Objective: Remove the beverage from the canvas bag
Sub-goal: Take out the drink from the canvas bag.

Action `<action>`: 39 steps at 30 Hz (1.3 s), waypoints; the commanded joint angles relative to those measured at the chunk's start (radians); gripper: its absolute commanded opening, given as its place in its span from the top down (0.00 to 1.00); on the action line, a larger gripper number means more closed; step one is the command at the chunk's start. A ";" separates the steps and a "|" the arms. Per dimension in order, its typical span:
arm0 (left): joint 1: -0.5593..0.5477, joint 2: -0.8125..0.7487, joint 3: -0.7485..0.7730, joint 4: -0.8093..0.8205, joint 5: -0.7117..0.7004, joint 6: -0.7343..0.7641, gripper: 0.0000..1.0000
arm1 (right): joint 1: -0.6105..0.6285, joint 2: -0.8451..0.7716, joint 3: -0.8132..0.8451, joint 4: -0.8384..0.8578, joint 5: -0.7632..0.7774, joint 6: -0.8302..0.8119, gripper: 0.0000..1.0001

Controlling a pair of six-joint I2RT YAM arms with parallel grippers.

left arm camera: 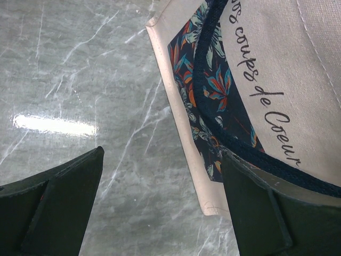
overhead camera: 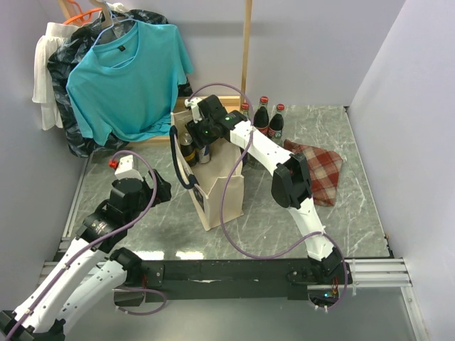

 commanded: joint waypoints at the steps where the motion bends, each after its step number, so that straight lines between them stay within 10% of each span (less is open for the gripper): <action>1: -0.006 -0.009 0.042 0.011 -0.020 -0.003 0.04 | -0.013 -0.028 -0.023 -0.024 0.035 -0.006 0.96; 39: -0.125 0.021 0.043 -0.030 -0.138 -0.069 0.04 | 0.010 -0.280 -0.191 0.085 0.067 -0.002 1.00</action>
